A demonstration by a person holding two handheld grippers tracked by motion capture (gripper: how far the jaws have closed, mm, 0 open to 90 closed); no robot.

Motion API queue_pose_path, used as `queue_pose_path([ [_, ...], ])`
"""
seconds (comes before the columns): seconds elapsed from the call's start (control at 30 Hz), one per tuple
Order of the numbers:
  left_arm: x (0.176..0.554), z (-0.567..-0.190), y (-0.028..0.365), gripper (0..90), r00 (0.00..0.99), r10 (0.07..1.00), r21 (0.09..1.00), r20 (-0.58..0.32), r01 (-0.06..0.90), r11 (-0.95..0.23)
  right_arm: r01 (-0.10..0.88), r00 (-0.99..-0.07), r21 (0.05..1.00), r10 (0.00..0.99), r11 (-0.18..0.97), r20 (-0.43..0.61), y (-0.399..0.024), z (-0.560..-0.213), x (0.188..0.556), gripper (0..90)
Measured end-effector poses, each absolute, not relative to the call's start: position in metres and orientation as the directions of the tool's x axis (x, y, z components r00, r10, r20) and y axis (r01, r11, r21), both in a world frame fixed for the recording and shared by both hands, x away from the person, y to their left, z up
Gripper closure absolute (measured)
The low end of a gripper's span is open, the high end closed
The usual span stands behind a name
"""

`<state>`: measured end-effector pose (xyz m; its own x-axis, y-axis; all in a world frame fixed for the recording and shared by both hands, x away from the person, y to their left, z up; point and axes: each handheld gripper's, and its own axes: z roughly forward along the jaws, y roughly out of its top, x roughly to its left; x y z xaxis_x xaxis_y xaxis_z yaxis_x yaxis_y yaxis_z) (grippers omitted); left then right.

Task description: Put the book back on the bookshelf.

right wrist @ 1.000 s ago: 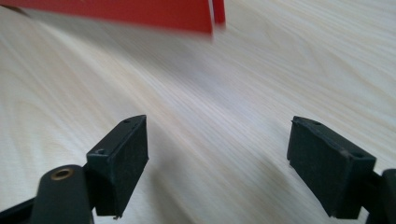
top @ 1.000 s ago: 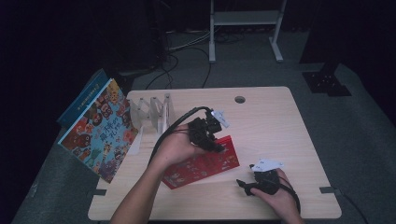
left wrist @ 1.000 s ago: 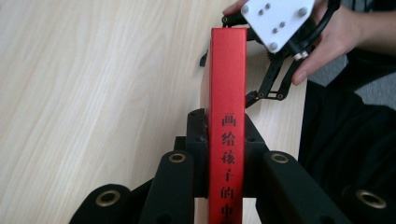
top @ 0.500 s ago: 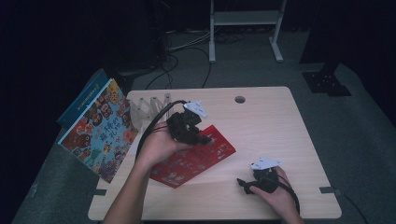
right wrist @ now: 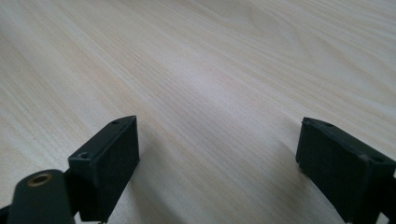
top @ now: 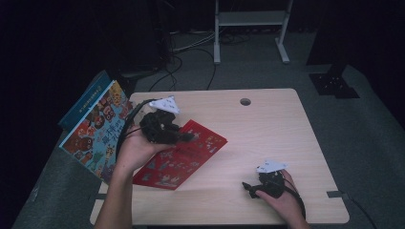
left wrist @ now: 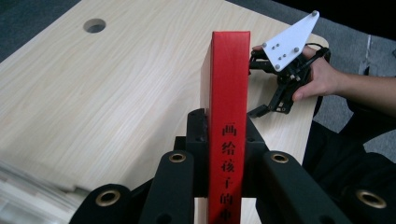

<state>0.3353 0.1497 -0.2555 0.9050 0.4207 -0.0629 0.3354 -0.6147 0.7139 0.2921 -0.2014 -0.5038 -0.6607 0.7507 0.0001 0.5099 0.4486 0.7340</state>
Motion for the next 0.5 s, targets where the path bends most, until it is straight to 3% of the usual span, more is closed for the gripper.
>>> queue_pose_path([
  [0.5, 0.319, -0.248, 0.219, 79.8, 0.823, 0.563, 0.774, -0.072, 0.402, -0.489, 0.509, -0.66, 0.735, 0.751, 0.449, -0.002, -0.201, -0.504, 0.293, 12.4],
])
